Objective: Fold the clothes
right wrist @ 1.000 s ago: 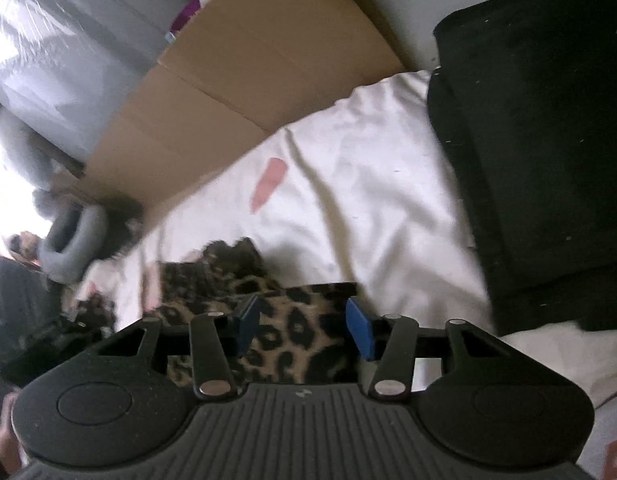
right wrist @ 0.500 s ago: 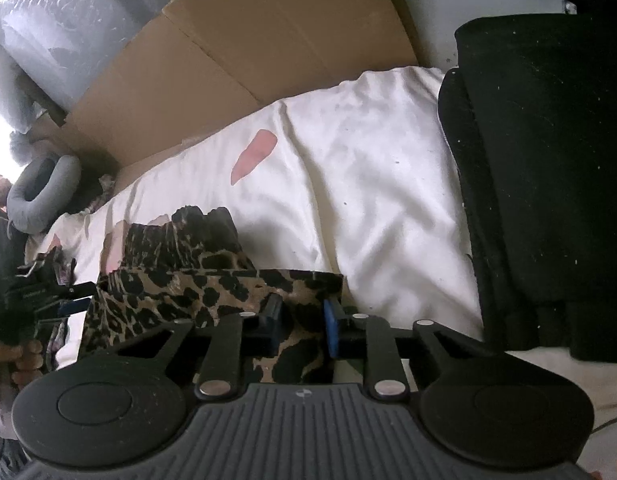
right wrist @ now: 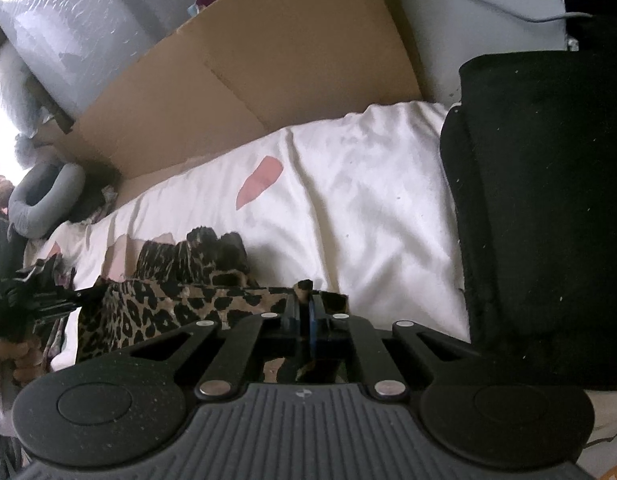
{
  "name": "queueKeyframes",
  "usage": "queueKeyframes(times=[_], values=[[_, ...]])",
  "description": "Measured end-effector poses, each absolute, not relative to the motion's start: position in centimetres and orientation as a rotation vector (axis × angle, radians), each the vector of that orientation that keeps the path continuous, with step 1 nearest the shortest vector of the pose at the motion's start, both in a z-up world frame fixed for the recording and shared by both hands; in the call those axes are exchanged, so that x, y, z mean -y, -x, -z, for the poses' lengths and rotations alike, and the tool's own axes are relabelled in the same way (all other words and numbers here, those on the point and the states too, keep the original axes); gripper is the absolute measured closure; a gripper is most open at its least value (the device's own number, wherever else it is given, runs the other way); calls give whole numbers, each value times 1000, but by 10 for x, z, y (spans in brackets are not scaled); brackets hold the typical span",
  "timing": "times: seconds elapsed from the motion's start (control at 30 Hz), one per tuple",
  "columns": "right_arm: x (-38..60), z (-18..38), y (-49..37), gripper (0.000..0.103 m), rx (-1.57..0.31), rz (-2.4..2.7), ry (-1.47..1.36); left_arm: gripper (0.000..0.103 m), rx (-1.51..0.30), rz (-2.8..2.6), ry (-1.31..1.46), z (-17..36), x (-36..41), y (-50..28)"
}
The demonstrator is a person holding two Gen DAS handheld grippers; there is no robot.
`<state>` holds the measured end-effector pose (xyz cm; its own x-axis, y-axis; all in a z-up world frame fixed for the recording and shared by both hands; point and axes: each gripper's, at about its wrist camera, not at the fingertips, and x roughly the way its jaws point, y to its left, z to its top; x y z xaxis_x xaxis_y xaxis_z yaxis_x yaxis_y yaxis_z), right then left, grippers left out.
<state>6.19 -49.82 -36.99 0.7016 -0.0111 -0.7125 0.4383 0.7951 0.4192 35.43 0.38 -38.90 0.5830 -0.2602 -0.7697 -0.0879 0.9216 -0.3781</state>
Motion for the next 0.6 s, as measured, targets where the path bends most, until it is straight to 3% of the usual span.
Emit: queueKeyframes(times=[0.1,0.37,0.53,0.6], values=[[499,374,-68,101,-775,281,-601,94,-976,108,366,395,1,-358],[491,393,-88,99,-846,300,-520,79,-980,113,224,397,16,-361],[486,394,-91,86,-873,313,-470,71,-983,122,181,399,21,-365],[486,395,-91,70,-886,319,-460,66,-987,132,168,399,25,-365]])
